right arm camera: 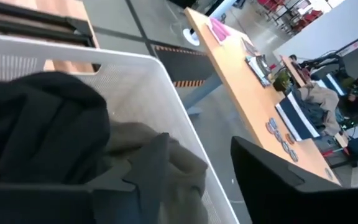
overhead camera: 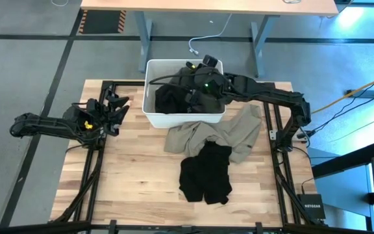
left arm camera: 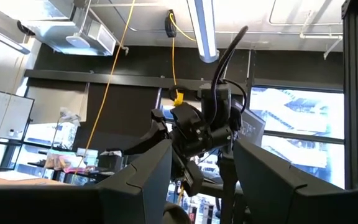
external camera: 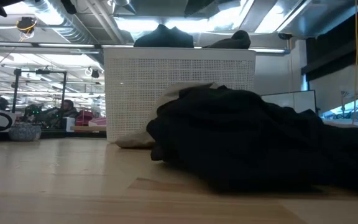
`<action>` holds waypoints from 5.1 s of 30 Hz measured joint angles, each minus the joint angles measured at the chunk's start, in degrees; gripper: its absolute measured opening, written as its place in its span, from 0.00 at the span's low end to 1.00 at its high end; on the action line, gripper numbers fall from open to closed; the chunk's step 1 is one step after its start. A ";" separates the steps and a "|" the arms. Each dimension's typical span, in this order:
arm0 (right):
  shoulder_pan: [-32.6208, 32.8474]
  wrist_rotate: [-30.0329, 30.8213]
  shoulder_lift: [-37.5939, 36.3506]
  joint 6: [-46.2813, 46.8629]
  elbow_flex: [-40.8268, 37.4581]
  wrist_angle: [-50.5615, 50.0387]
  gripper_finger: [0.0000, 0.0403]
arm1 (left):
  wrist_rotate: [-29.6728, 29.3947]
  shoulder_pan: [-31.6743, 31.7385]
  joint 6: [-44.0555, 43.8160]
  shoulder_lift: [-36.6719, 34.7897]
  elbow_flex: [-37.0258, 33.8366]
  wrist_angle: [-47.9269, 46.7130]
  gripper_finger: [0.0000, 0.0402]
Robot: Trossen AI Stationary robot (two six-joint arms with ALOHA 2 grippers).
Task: Sort clothes
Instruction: Put the black shirt into the white bin, then put the brown shorts into the white bin
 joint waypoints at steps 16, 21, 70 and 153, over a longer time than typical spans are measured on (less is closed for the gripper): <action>0.71 -13.76 -0.66 10.64 14.21 -29.60 0.66 | 0.00 -0.02 -0.30 0.00 0.00 -0.62 0.42; 4.98 -25.98 -1.27 17.72 16.35 -40.22 0.66 | 0.00 -0.02 -0.93 0.00 0.00 -1.32 0.42; 17.90 -34.90 -1.84 19.19 -64.91 36.34 0.07 | -0.81 0.00 -2.35 0.44 0.00 -0.55 0.42; -3.15 -29.26 -4.15 4.55 7.50 -16.66 0.59 | -0.82 -0.02 -3.53 0.50 0.00 -3.21 0.42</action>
